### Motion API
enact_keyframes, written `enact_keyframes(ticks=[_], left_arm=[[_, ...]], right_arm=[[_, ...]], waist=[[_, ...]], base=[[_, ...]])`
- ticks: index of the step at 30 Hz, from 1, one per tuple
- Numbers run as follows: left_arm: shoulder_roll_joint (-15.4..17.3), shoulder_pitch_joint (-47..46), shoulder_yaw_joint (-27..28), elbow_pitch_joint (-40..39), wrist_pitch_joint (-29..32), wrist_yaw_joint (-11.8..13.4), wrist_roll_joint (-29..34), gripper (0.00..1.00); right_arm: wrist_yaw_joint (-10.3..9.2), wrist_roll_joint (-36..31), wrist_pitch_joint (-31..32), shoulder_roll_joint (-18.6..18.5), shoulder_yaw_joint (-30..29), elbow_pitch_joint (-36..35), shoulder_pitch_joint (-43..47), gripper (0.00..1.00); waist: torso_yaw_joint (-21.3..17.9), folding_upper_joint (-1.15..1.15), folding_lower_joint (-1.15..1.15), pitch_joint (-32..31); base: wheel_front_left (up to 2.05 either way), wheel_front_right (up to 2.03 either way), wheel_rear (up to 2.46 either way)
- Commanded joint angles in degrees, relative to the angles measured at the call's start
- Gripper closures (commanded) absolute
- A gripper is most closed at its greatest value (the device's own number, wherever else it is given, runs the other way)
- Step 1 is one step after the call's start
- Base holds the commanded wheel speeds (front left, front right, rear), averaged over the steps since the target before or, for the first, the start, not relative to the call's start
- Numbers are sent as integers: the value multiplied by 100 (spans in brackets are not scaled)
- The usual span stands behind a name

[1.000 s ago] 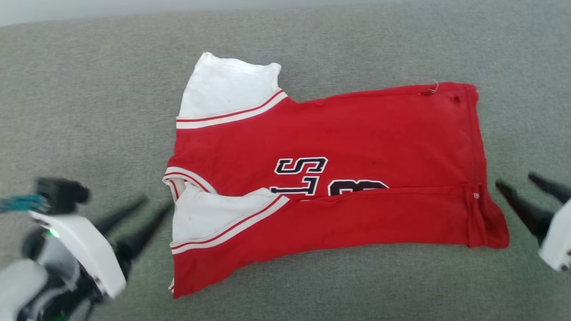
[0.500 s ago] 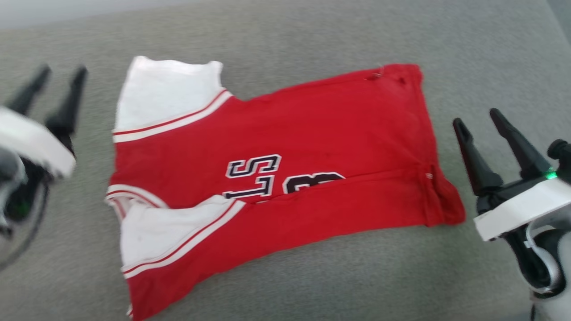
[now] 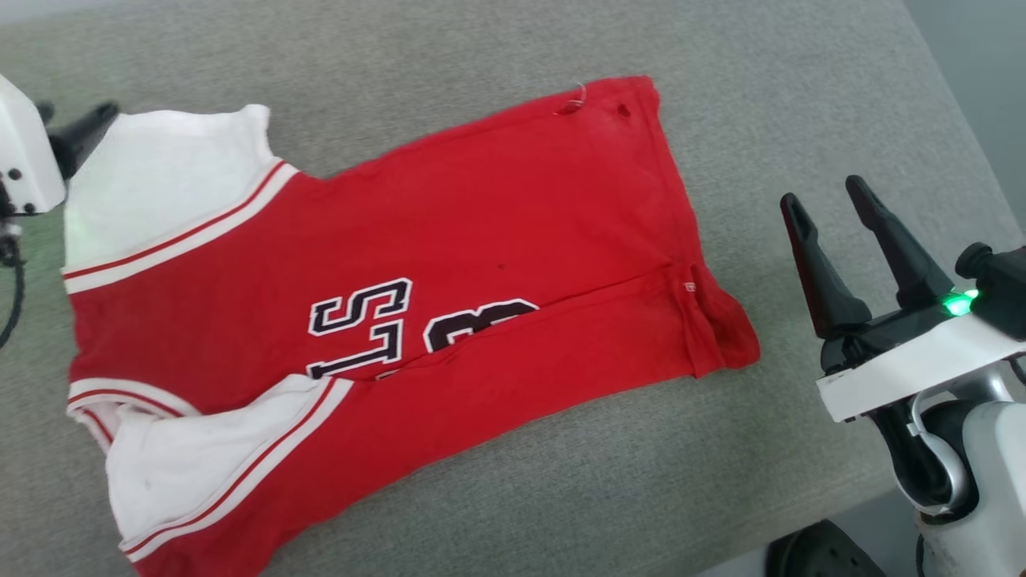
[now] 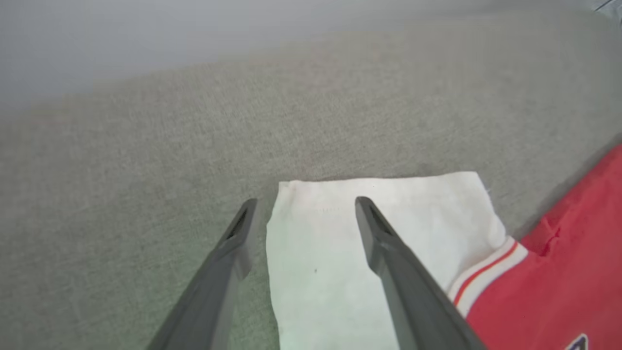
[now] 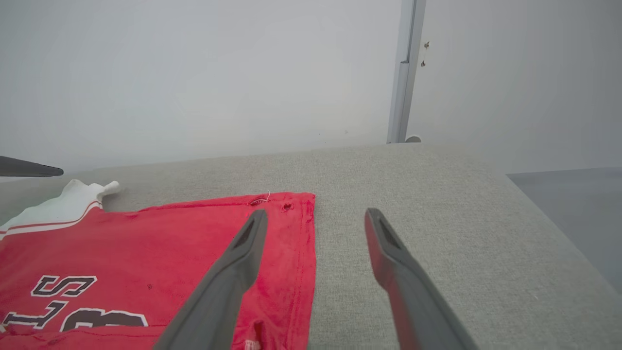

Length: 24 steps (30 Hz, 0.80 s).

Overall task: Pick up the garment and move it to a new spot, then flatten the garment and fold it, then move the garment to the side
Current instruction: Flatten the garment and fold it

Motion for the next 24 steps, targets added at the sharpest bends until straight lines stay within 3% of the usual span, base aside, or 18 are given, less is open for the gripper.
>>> enact_keyframes(ticks=[1,8,13,14,15,16,17,24], left_arm=[[57,-169,-110,140,441,-54,-13,0],[123,-522,-287,531,1273,-104,-9,0],[-15,-574,-338,683,1717,-150,-174,0],[-49,-579,-329,685,1766,-152,-240,51],[-49,-579,-329,685,1766,-152,-240,51],[-94,-575,-319,678,1820,-166,-260,68],[-130,-574,-307,669,1869,-176,-310,100],[-162,-741,-277,668,1694,-185,-334,100]], right_arm=[[-3,46,-38,35,28,36,-10,0],[-3,120,-20,11,199,81,-140,0],[-3,151,5,-26,280,103,-188,0],[-3,158,9,-34,280,104,-202,0],[-3,158,9,-34,280,104,-202,0],[-3,168,16,-41,270,111,-227,0],[-3,177,40,-55,262,119,-256,0],[-3,439,686,-319,503,411,-969,0]], waist=[[-87,0,0,56],[-268,0,0,317],[-296,0,0,444],[-289,0,0,459],[-289,0,0,459],[-278,0,0,471],[-263,0,0,479],[-123,0,0,522]], base=[[0,0,0],[0,0,0],[0,0,0],[0,0,0],[0,0,0],[0,0,0],[0,0,0],[0,0,0]])
